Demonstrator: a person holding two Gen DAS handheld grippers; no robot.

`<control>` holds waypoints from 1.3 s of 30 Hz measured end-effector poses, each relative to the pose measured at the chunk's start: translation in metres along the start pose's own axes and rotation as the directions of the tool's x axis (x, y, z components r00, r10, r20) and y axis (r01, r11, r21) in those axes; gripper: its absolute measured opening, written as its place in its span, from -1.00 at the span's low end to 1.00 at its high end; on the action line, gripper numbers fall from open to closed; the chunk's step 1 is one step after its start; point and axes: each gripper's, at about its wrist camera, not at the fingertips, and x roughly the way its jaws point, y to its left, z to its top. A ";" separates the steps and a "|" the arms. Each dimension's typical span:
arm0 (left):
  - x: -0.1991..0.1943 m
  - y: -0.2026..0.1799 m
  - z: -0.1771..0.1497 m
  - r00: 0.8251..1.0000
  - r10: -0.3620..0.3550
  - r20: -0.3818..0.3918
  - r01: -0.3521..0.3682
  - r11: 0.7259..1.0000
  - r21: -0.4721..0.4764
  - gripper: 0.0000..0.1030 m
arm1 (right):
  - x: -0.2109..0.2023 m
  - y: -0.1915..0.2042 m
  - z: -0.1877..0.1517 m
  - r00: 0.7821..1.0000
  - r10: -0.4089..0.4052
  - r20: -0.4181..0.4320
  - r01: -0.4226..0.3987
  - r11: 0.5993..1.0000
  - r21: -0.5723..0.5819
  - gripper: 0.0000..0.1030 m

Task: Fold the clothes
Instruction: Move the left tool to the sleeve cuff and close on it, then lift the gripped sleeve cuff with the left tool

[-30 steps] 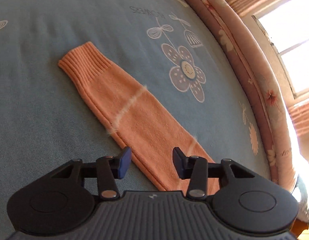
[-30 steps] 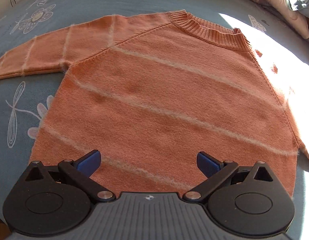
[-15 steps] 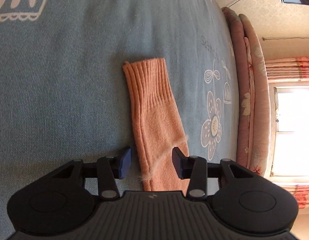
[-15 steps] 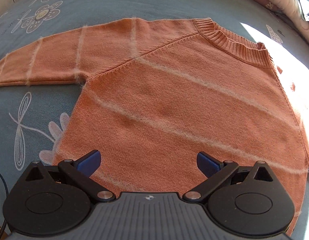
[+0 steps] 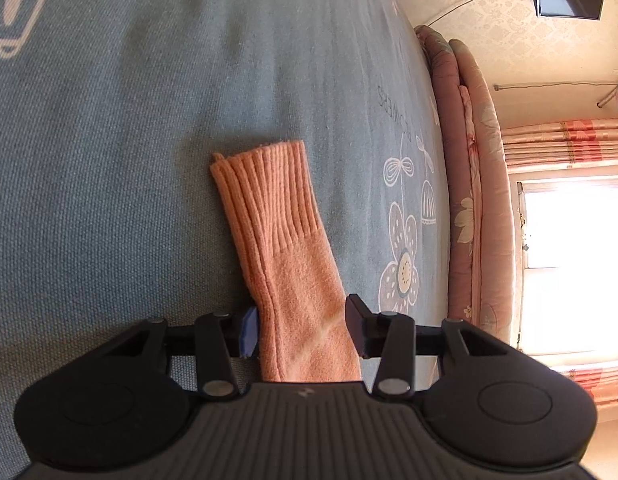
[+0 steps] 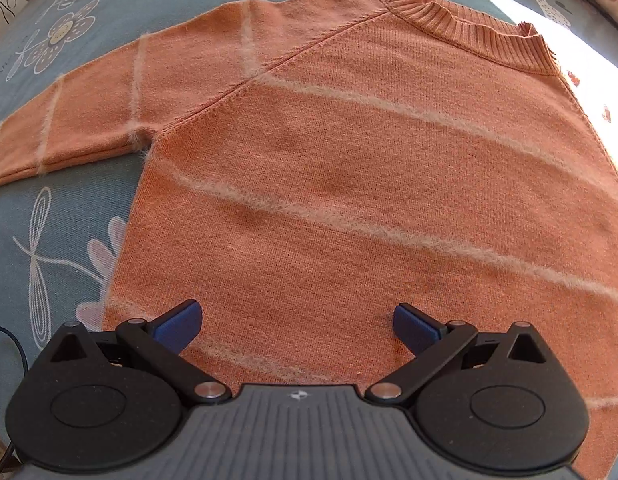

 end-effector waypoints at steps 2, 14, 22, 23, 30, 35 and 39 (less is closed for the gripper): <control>0.003 0.000 0.003 1.000 -0.014 -0.005 0.014 1.000 0.008 -0.14 | 0.005 -0.001 -0.002 1.000 0.003 -0.014 -0.003 1.000 0.016 1.00; 0.005 0.018 0.004 1.000 -0.016 -0.021 0.016 1.000 -0.013 -0.72 | 0.010 0.005 -0.006 1.000 -0.017 -0.017 0.017 1.000 -0.003 1.00; 0.004 0.007 0.001 0.999 0.043 -0.026 -0.041 0.996 0.082 -0.78 | 0.009 0.009 -0.013 1.000 -0.028 -0.001 0.028 1.000 -0.007 1.00; 0.005 0.003 0.001 0.998 0.059 -0.024 -0.056 0.993 0.104 -0.78 | 0.009 0.010 -0.014 1.000 -0.030 -0.001 0.030 1.000 -0.008 1.00; 0.006 -0.012 0.000 0.993 0.118 -0.021 -0.112 0.976 0.185 -0.79 | 0.008 0.010 -0.021 0.999 -0.029 0.020 0.029 1.000 -0.010 1.00; 0.006 -0.039 -0.010 0.974 0.226 0.019 -0.219 0.916 0.337 -0.80 | 0.006 0.011 -0.031 0.998 -0.022 0.063 0.024 0.999 -0.026 1.00; 0.004 -0.060 -0.019 0.956 0.290 0.048 -0.282 0.857 0.431 -0.89 | 0.004 0.012 -0.037 0.996 -0.013 0.090 0.016 0.999 -0.039 1.00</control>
